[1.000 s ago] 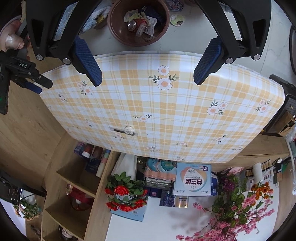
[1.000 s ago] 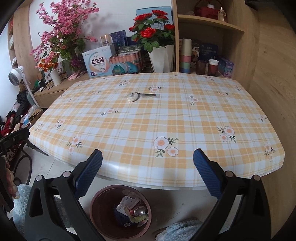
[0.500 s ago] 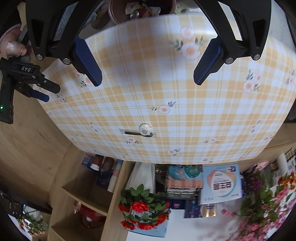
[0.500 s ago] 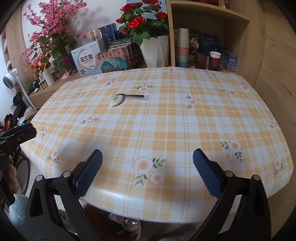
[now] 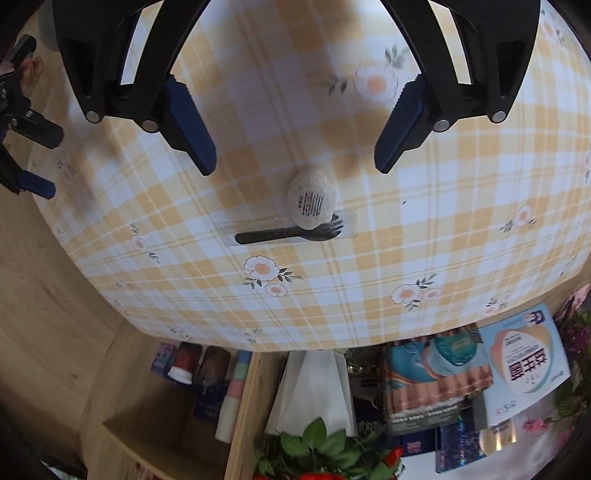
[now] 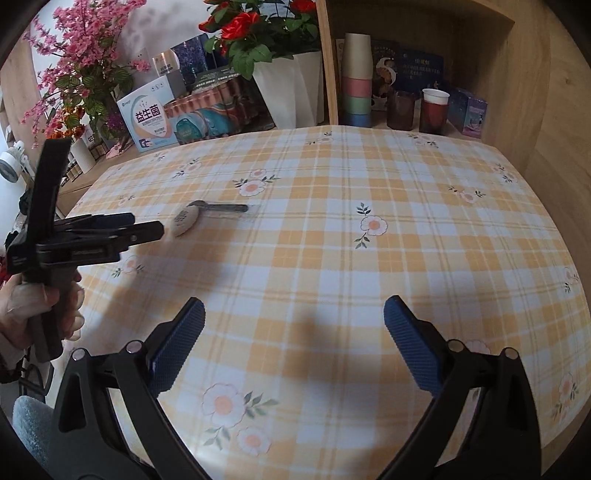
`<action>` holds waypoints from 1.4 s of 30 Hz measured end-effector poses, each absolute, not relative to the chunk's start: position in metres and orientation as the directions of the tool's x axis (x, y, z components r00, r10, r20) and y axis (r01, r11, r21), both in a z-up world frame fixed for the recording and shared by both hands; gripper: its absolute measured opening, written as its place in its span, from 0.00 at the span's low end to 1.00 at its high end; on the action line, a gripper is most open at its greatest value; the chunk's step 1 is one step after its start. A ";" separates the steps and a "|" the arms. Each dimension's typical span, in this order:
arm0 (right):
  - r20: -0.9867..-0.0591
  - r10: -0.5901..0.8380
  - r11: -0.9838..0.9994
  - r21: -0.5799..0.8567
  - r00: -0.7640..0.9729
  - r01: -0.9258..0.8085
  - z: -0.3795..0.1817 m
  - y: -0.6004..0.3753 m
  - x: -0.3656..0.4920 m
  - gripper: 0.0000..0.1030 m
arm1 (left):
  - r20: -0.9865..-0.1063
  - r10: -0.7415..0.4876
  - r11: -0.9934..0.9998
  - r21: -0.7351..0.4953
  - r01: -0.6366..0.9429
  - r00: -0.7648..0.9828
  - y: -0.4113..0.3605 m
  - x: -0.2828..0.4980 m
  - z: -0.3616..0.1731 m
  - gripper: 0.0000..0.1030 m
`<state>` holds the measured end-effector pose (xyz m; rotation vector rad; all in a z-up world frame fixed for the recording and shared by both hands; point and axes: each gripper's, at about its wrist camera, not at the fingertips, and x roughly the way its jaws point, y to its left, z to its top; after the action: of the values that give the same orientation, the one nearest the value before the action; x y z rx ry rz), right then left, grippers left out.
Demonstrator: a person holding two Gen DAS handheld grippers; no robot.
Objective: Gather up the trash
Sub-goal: 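Grasp the round white packet with the left gripper while right grasps the wrapped black fork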
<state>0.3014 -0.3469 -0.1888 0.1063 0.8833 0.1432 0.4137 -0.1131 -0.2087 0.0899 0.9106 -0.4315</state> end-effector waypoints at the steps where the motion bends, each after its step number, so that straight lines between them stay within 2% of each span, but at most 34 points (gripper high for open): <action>1: -0.764 0.167 0.985 0.149 0.624 -0.082 -0.190 -0.348 0.305 0.92 | -0.785 -0.321 0.910 -0.101 0.401 0.530 -0.116 0.419 -0.212 0.80; 8: -0.777 0.171 0.985 0.139 0.606 -0.100 -0.201 -0.354 0.328 0.90 | -0.830 -0.261 0.917 -0.053 0.395 0.494 -0.127 0.454 -0.239 0.66; 12: -0.786 0.183 0.983 0.140 0.591 -0.118 -0.205 -0.353 0.339 0.87 | -0.831 -0.253 0.915 -0.040 0.402 0.495 -0.129 0.459 -0.242 0.63; 13: -0.787 0.186 0.983 0.139 0.588 -0.123 -0.206 -0.352 0.341 0.87 | -0.831 -0.250 0.914 -0.034 0.404 0.497 -0.129 0.460 -0.242 0.55; 14: -0.789 0.189 0.982 0.139 0.585 -0.131 -0.206 -0.351 0.344 0.86 | -0.829 -0.241 0.914 -0.018 0.406 0.505 -0.129 0.459 -0.241 0.38; 15: -0.789 0.196 0.980 0.140 0.582 -0.140 -0.206 -0.349 0.347 0.84 | -0.827 -0.241 0.911 -0.013 0.412 0.507 -0.128 0.458 -0.240 0.35; 23: -0.801 0.225 0.953 0.061 0.555 -0.298 -0.207 -0.311 0.384 0.84 | -0.808 -0.296 0.918 -0.093 0.387 0.509 -0.092 0.436 -0.231 0.35; 27: -0.816 0.262 0.916 0.042 0.515 -0.399 -0.217 -0.279 0.411 0.79 | -0.791 -0.291 0.931 -0.103 0.351 0.538 -0.067 0.423 -0.219 0.35; 32: -0.847 0.271 0.863 0.003 0.458 -0.505 -0.230 -0.232 0.445 0.78 | -0.782 -0.281 0.945 -0.125 0.303 0.556 -0.035 0.408 -0.209 0.35; 42: -0.896 0.248 0.867 0.034 0.370 -0.497 -0.245 -0.202 0.494 0.78 | -0.754 -0.294 0.952 -0.175 0.253 0.588 0.006 0.380 -0.188 0.35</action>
<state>0.4940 -0.2016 -0.2454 -0.2589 1.0934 0.4844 0.3798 0.0063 -0.1884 -0.0507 0.8871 -0.3187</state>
